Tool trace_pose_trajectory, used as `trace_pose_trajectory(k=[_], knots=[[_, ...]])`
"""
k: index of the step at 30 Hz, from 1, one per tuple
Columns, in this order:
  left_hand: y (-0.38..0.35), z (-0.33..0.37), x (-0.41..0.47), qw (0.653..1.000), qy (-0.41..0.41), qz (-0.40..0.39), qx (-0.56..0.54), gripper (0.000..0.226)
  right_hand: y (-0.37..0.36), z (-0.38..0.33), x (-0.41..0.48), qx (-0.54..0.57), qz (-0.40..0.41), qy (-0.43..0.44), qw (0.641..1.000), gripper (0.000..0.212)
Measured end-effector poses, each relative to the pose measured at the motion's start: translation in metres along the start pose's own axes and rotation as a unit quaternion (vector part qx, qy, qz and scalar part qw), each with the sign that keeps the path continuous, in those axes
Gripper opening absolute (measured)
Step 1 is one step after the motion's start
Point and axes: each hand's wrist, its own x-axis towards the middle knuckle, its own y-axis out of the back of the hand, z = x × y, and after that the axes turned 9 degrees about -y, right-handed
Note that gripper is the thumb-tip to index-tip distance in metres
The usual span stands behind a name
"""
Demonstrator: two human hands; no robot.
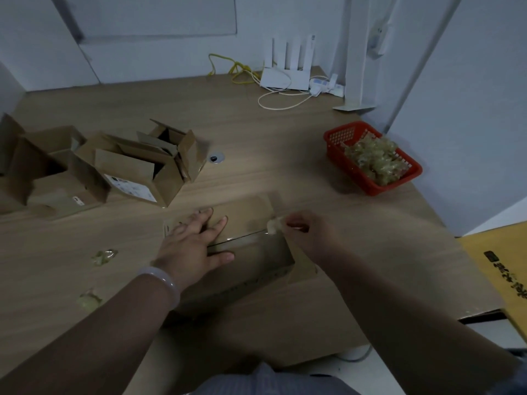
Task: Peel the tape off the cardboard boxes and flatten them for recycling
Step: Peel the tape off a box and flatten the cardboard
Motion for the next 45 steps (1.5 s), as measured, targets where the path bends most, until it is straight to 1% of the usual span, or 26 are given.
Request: trace_pose_trajectory(k=[2, 4, 6, 8, 11, 12, 14, 16, 19, 21, 22, 23, 24, 26, 27, 28, 29, 30, 31, 33, 36, 37, 39, 41, 43, 45], knots=[[0.000, 0.000, 0.000, 1.000, 0.000, 0.002, -0.001, 0.082, -0.003, -0.003, 0.003, 0.059, 0.012, -0.020, 0.998, 0.015], [-0.001, -0.001, 0.000, 1.000, 0.001, 0.005, -0.001, 0.082, -0.003, -0.005, 0.011, 0.073, 0.034, -0.001, 0.997, 0.019], [-0.002, -0.001, 0.000, 1.000, 0.002, 0.008, -0.002, 0.082, -0.001, -0.006, 0.015, 0.061, 0.045, 0.039, 0.996, 0.024], [-0.003, -0.002, 0.000, 1.000, 0.001, 0.012, 0.000, 0.082, -0.001, -0.003, 0.018, 0.044, 0.055, 0.100, 0.993, 0.029], [-0.005, -0.003, 0.001, 1.000, -0.003, 0.015, -0.005, 0.082, -0.005, 0.005, 0.019, -0.012, 0.090, 0.178, 0.980, 0.045], [-0.005, -0.003, 0.001, 1.000, -0.003, 0.014, -0.009, 0.082, -0.005, 0.007, 0.018, -0.038, 0.098, 0.204, 0.973, 0.040], [-0.005, -0.003, 0.001, 1.000, -0.001, 0.010, -0.011, 0.082, -0.003, 0.014, 0.015, -0.100, 0.099, 0.278, 0.950, 0.013], [-0.006, -0.004, 0.001, 1.000, 0.001, 0.011, -0.011, 0.081, -0.001, 0.020, 0.010, -0.146, 0.081, 0.343, 0.924, 0.017], [-0.007, -0.005, 0.001, 1.000, 0.001, 0.013, -0.004, 0.082, 0.002, 0.028, 0.005, -0.194, 0.084, 0.397, 0.893, 0.010], [-0.008, -0.006, 0.002, 1.000, 0.002, 0.012, -0.002, 0.082, 0.005, 0.032, 0.005, -0.188, 0.055, 0.414, 0.889, 0.016], [-0.008, -0.006, 0.002, 1.000, 0.002, 0.012, -0.002, 0.082, 0.007, 0.033, 0.005, -0.161, 0.024, 0.410, 0.897, 0.019], [-0.008, -0.007, 0.002, 1.000, 0.001, 0.012, -0.002, 0.082, 0.008, 0.032, 0.004, -0.119, -0.004, 0.388, 0.914, 0.020], [-0.008, -0.007, 0.003, 1.000, 0.000, 0.012, -0.001, 0.083, 0.008, 0.030, 0.004, -0.069, -0.020, 0.343, 0.937, 0.021], [-0.008, -0.007, 0.002, 1.000, 0.000, 0.011, -0.003, 0.083, 0.006, 0.023, 0.007, 0.019, -0.030, 0.196, 0.980, 0.020], [-0.008, -0.006, 0.002, 1.000, 0.001, 0.011, -0.004, 0.083, 0.004, 0.020, 0.010, 0.052, -0.040, 0.119, 0.991, 0.022], [-0.007, -0.006, 0.002, 1.000, 0.002, 0.011, -0.004, 0.082, 0.002, 0.018, 0.013, 0.076, -0.061, 0.055, 0.994, 0.025], [-0.007, -0.005, 0.001, 1.000, 0.003, 0.010, -0.005, 0.082, 0.001, 0.016, 0.015, 0.086, -0.086, 0.011, 0.993, 0.026], [-0.006, -0.005, 0.001, 1.000, 0.002, 0.010, -0.005, 0.082, -0.002, 0.015, 0.015, 0.085, -0.106, -0.013, 0.991, 0.025], [-0.006, -0.004, 0.001, 1.000, 0.002, 0.011, -0.004, 0.082, -0.004, 0.013, 0.015, 0.081, -0.115, -0.025, 0.990, 0.021], [-0.005, -0.003, 0.001, 1.000, 0.001, 0.013, -0.004, 0.082, -0.007, 0.011, 0.013, 0.076, -0.103, -0.036, 0.991, 0.014], [-0.004, -0.003, 0.001, 1.000, 0.001, 0.013, -0.004, 0.082, -0.006, 0.005, 0.014, 0.042, -0.070, -0.054, 0.995, 0.011], [-0.004, -0.003, 0.000, 1.000, 0.001, 0.012, -0.003, 0.082, -0.005, 0.002, 0.014, 0.016, -0.062, -0.046, 0.997, 0.014], [-0.004, -0.003, 0.000, 1.000, 0.003, 0.013, -0.005, 0.082, -0.004, -0.003, 0.014, -0.077, -0.032, -0.001, 0.997, 0.024], [-0.004, -0.002, 0.000, 1.000, 0.004, 0.015, -0.007, 0.082, -0.005, -0.008, 0.012, -0.155, 0.000, 0.037, 0.987, 0.030], [-0.004, -0.001, -0.001, 1.000, 0.006, 0.017, -0.011, 0.082, -0.004, -0.015, 0.010, -0.193, 0.006, 0.068, 0.979, 0.031], [-0.003, -0.002, -0.001, 1.000, 0.007, 0.019, -0.011, 0.081, -0.002, -0.019, 0.009, -0.204, -0.012, 0.097, 0.974, 0.034]])
